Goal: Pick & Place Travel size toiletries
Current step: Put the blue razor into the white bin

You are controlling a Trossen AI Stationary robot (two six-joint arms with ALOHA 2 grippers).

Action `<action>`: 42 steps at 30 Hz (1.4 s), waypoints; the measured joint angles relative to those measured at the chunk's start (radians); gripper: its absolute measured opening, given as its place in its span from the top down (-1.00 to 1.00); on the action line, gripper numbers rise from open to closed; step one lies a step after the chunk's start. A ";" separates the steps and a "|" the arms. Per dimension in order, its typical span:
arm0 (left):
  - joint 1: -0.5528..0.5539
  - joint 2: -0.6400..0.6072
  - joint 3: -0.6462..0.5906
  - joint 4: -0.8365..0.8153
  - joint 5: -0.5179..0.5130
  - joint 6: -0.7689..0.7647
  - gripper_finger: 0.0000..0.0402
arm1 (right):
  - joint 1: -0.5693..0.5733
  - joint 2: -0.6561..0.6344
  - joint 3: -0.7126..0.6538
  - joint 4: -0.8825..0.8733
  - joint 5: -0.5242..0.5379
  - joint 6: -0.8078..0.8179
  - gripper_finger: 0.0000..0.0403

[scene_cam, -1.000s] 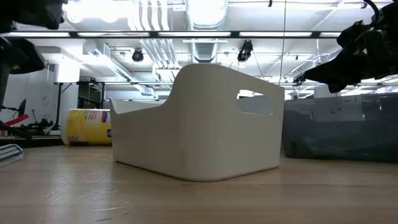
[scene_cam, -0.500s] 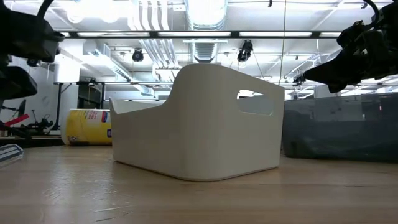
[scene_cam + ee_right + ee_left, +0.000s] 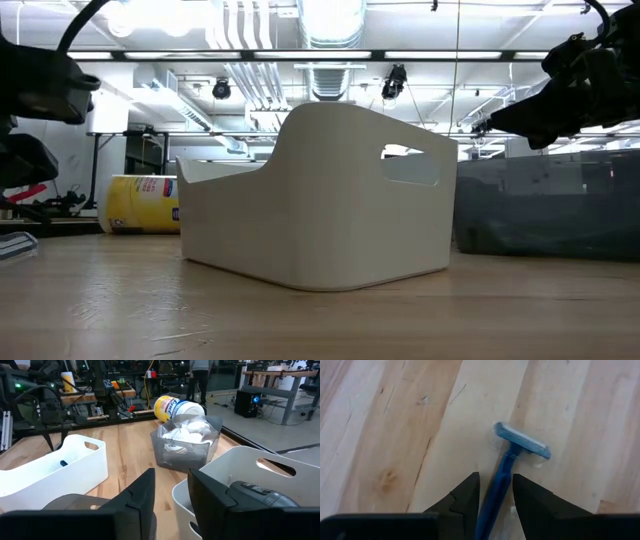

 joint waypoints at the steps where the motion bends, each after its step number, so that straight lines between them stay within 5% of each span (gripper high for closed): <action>1: 0.000 0.000 -0.002 0.004 0.000 0.000 0.39 | 0.000 0.000 0.000 0.000 0.000 -0.003 0.42; 9: 0.000 -0.001 -0.011 -0.002 -0.011 0.002 0.46 | 0.000 0.000 0.000 0.000 0.000 -0.003 0.31; 19: 0.000 -0.001 -0.012 -0.010 -0.019 0.002 0.87 | 0.000 0.000 0.000 0.000 0.000 -0.001 0.19; 42: 0.004 0.002 0.113 -0.011 -0.014 0.072 0.84 | 0.000 0.000 0.000 0.000 0.000 0.000 0.01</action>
